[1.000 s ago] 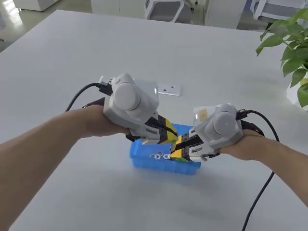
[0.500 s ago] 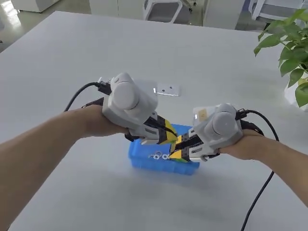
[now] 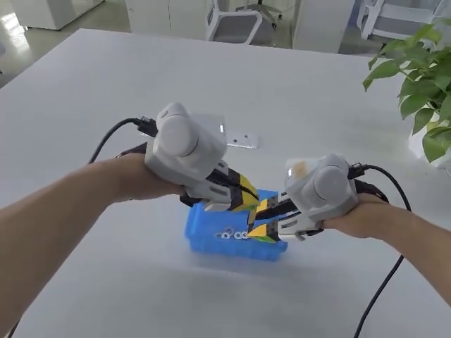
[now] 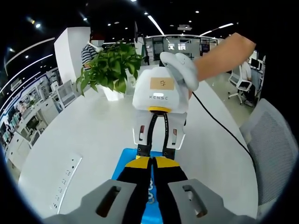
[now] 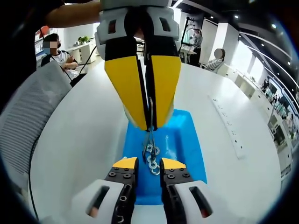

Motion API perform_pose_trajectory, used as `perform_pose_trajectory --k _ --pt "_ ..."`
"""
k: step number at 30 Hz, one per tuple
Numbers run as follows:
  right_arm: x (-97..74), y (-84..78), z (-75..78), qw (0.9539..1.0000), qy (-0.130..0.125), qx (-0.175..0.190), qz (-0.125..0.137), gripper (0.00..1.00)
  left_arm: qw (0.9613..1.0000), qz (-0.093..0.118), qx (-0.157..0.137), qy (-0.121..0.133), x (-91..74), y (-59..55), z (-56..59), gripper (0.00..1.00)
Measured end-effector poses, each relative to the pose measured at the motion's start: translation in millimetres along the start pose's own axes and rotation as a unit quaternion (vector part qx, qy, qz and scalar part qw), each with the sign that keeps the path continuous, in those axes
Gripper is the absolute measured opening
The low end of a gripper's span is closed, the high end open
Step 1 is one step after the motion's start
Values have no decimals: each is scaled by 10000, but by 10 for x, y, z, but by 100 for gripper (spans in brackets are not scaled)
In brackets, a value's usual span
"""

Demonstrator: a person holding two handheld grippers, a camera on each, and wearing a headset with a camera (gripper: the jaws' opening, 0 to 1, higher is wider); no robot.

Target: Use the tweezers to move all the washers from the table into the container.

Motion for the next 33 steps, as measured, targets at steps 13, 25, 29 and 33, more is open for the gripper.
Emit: perform_pose_trajectory --k 13,25,29,33 --pt "-367 50 -101 9977 -467 467 125 28 9999 71 123 98 -199 239 120 5" --pt "-656 89 -259 9937 -826 709 254 33 9997 51 231 -78 -315 347 327 5" --pt "-708 129 -356 9935 -860 677 324 32 9995 36 277 -150 -326 387 420 5" --pt "-710 176 -468 9939 -813 620 420 32 9992 52 330 -239 -331 433 519 5"
Point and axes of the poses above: the centre of the closed fingertips' face, and the gripper's own axes: x roughly forward along the fingers, z roughly to its right, y roughly out of its top, the point moved 6 cm from there along -x, roughly backward along the fingers, and after that the axes turned 3 degrees about -y, right-handed, at the moved point
